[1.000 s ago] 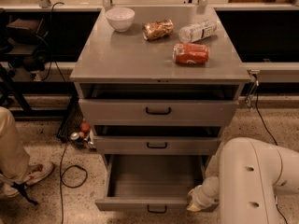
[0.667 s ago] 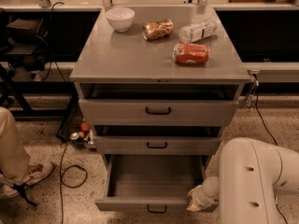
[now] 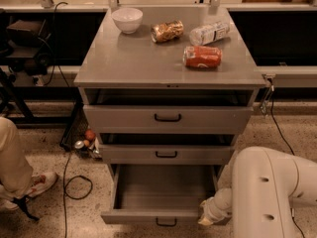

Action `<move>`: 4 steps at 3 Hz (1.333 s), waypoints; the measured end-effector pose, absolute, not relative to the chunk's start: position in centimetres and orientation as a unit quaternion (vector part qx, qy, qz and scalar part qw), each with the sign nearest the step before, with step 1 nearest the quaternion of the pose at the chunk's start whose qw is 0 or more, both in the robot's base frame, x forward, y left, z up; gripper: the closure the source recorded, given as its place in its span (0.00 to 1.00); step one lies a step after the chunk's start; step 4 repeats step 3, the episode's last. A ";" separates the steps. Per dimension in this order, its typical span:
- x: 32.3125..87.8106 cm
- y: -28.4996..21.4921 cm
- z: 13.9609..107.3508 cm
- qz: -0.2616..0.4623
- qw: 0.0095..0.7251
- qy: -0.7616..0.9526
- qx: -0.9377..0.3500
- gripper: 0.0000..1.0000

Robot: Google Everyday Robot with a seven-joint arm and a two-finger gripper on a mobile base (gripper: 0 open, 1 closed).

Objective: Open bottom drawer

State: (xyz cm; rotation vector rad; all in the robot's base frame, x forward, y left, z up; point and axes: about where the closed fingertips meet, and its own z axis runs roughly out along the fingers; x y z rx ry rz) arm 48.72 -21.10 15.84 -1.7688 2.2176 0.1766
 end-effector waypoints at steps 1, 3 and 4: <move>48.7 -21.9 16.9 0.056 0.157 0.772 -0.614 0.00; 48.6 -28.2 26.1 0.014 0.237 0.775 -0.586 0.00; 48.6 -28.2 26.1 0.014 0.237 0.775 -0.586 0.00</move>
Offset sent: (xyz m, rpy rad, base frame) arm -0.0032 -0.0910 0.1246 0.0696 -0.2257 -0.0913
